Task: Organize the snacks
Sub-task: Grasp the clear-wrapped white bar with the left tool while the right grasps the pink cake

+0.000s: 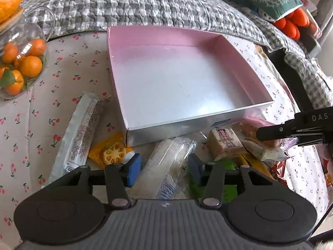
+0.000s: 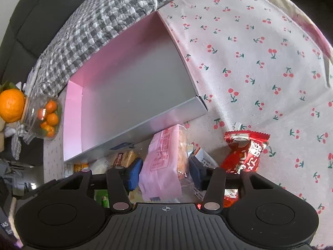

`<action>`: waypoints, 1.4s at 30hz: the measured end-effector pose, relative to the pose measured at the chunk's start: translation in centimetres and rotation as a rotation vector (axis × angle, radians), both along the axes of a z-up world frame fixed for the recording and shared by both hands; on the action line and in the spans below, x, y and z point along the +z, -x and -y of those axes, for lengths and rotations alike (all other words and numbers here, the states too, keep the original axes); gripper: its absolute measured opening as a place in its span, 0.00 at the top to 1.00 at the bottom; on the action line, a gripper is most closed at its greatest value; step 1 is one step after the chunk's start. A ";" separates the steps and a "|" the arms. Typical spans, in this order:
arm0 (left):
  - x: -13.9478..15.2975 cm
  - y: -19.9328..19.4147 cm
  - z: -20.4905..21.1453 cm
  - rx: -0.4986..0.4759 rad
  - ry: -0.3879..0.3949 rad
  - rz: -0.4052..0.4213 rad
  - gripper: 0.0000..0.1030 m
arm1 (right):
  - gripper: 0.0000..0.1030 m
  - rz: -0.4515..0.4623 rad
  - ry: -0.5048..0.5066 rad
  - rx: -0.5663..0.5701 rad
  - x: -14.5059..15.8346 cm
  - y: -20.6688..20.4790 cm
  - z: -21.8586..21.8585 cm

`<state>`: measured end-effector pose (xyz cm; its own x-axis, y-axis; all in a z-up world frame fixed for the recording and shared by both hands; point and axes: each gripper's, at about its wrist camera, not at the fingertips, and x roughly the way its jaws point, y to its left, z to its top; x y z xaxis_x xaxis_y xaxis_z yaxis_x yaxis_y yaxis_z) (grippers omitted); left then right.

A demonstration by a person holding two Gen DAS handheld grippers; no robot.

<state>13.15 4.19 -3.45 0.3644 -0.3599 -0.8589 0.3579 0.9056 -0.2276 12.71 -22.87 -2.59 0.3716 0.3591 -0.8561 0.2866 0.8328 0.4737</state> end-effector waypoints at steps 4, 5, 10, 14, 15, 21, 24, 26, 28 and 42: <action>-0.1 -0.3 0.1 -0.002 -0.005 -0.002 0.58 | 0.58 0.000 -0.012 -0.012 -0.4 -0.1 0.0; -0.1 -0.3 0.1 -0.006 -0.006 -0.002 0.58 | 0.58 0.000 -0.014 -0.014 -0.4 -0.1 0.0; -0.2 -0.2 0.2 -0.038 -0.001 -0.008 0.57 | 0.61 0.007 -0.017 -0.019 -0.3 0.0 0.0; -0.1 -0.1 0.1 -0.040 0.012 -0.016 0.57 | 0.62 0.009 -0.027 -0.034 -0.2 0.3 0.3; 0.0 0.0 0.1 -0.045 0.016 -0.017 0.57 | 0.62 0.011 -0.028 -0.034 -0.1 0.4 0.3; 0.0 0.8 -0.2 -0.073 0.044 -0.023 0.56 | 0.63 0.041 -0.034 -0.006 0.9 0.9 0.2; 0.0 1.0 -0.1 -0.079 0.038 -0.030 0.56 | 0.63 0.054 -0.041 -0.001 1.3 1.3 0.3; 0.0 1.2 -0.1 -0.081 0.037 -0.034 0.56 | 0.63 0.061 -0.042 0.001 1.5 1.5 0.5; 0.0 1.3 -0.2 -0.082 0.046 -0.040 0.56 | 0.63 0.064 -0.042 0.002 1.7 1.6 0.6; -0.3 1.2 0.5 -0.011 0.039 -0.042 0.71 | 0.62 0.066 -0.075 -0.014 2.1 2.6 0.8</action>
